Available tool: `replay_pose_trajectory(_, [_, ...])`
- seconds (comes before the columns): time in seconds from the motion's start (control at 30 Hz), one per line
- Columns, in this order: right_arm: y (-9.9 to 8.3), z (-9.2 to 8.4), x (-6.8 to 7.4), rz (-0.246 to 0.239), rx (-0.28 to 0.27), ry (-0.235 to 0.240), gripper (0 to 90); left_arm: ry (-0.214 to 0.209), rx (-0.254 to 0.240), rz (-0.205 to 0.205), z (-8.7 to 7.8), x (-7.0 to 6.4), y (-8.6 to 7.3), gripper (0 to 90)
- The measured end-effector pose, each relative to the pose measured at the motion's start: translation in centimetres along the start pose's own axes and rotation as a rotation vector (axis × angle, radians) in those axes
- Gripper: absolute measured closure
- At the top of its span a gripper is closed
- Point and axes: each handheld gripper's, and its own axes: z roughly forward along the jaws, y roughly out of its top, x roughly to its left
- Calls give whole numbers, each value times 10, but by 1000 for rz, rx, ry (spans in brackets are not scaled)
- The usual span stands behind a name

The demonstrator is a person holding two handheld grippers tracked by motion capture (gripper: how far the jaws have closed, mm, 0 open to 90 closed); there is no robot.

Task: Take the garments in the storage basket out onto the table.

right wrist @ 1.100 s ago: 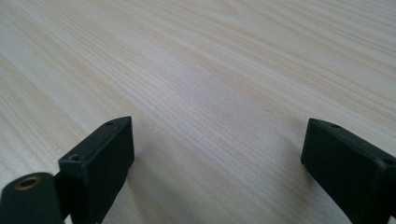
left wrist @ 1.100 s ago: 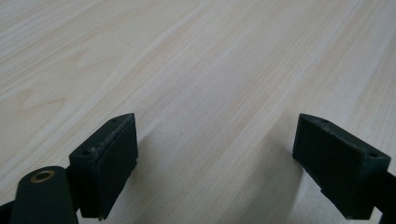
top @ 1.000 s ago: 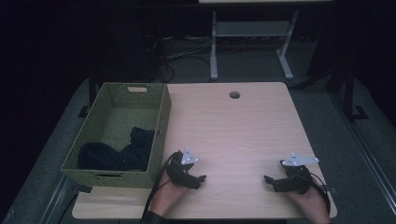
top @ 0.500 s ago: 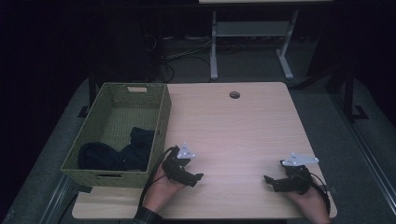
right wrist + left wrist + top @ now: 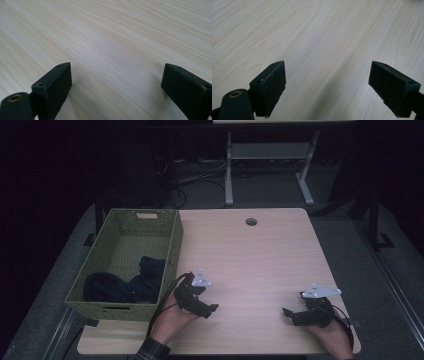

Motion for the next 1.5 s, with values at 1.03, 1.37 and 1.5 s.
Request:
replay_pose_trajectory(1.03, [0,0,0,1,-1,2,96,-45,15,39,-28,13,35,140])
replay_pose_trajectory(1.37, [0,0,0,-3,-2,1,96,-72,21,71,-31,24,42,143])
replay_pose_trajectory(1.5, [0,0,0,-3,-4,3,96,-74,18,65,-34,34,43,150])
